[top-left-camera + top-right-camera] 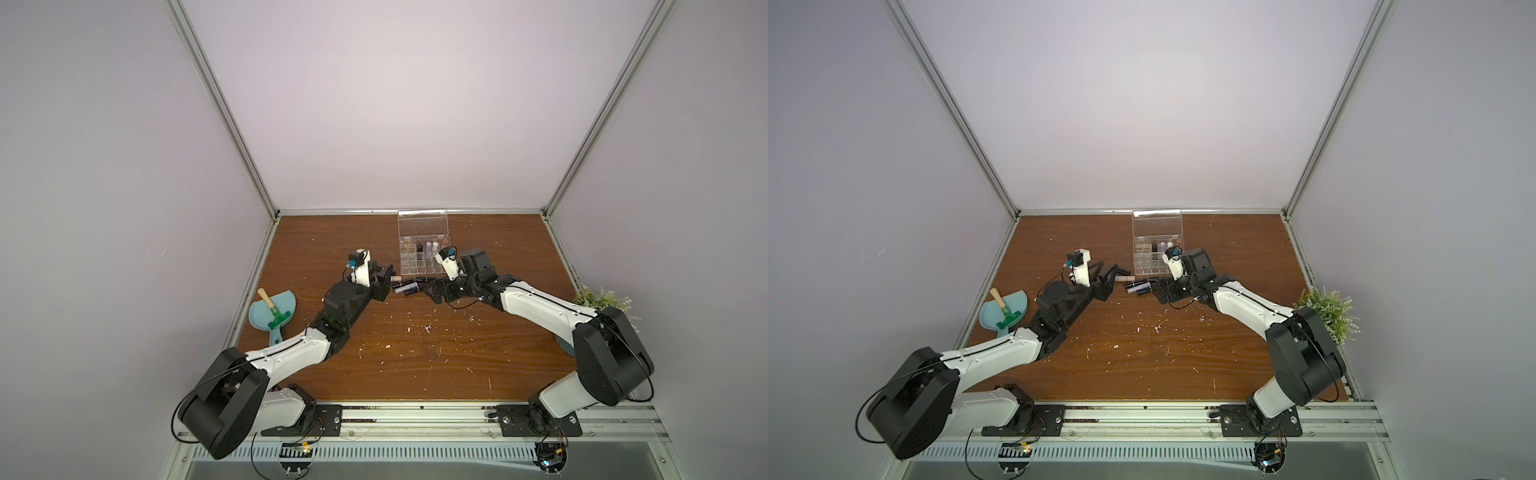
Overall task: Arrange the lipsticks in the organizer
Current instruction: Pick up the lipstick at the center of the board.
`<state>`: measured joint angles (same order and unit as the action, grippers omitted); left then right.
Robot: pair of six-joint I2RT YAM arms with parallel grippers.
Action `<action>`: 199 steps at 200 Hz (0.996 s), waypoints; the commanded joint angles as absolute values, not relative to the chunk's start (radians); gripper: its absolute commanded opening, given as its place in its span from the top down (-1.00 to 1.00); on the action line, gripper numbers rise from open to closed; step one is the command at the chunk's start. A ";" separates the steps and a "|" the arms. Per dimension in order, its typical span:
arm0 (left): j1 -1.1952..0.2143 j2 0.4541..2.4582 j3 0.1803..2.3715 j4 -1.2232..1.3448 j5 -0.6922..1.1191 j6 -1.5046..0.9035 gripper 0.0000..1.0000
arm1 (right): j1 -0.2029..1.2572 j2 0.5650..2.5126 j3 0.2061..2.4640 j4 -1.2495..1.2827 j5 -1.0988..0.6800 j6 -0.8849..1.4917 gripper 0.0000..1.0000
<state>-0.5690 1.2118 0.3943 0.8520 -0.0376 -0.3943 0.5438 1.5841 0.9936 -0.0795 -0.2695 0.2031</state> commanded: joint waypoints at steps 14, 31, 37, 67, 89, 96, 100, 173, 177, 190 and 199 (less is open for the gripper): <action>-0.565 1.077 0.281 0.890 -0.089 -0.482 -0.08 | 0.617 1.675 1.130 -0.125 -0.293 0.147 -0.75; -0.565 1.017 0.239 0.892 -0.117 -0.486 -0.07 | 0.648 1.741 1.204 -0.159 -0.285 0.127 -0.72; -0.564 1.000 0.228 0.890 -0.130 -0.485 -0.06 | 0.657 1.762 1.227 -0.170 -0.281 0.120 -0.72; -0.560 0.965 0.206 0.874 -0.169 -0.476 -0.05 | 0.676 1.844 1.304 -0.211 -0.266 0.094 -0.73; -0.554 0.975 0.202 0.878 -0.168 -0.480 -0.05 | 0.679 1.890 1.337 -0.239 -0.255 0.080 -0.73; -0.553 0.979 0.202 0.881 -0.168 -0.480 -0.05 | 0.680 1.900 1.343 -0.245 -0.246 0.076 -0.73; -0.552 0.980 0.202 0.882 -0.168 -0.480 -0.05 | 0.680 1.905 1.345 -0.248 -0.242 0.074 -0.73; -0.549 0.980 0.201 0.880 -0.159 -0.476 -0.05 | 0.678 1.942 1.366 -0.245 -0.184 0.058 -0.74; -0.550 0.981 0.202 0.881 -0.158 -0.477 -0.05 | 0.679 1.942 1.367 -0.245 -0.183 0.058 -0.74; -0.549 0.982 0.201 0.882 -0.156 -0.479 -0.05 | 0.678 1.938 1.367 -0.245 -0.184 0.056 -0.74; -0.549 0.984 0.201 0.884 -0.156 -0.480 -0.05 | 0.679 1.936 1.365 -0.242 -0.185 0.055 -0.74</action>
<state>-0.5610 0.9798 0.2085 0.8612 -0.1513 -0.4686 0.6804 1.9404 1.3357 -0.2379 -0.1951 0.0769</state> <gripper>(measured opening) 0.525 0.869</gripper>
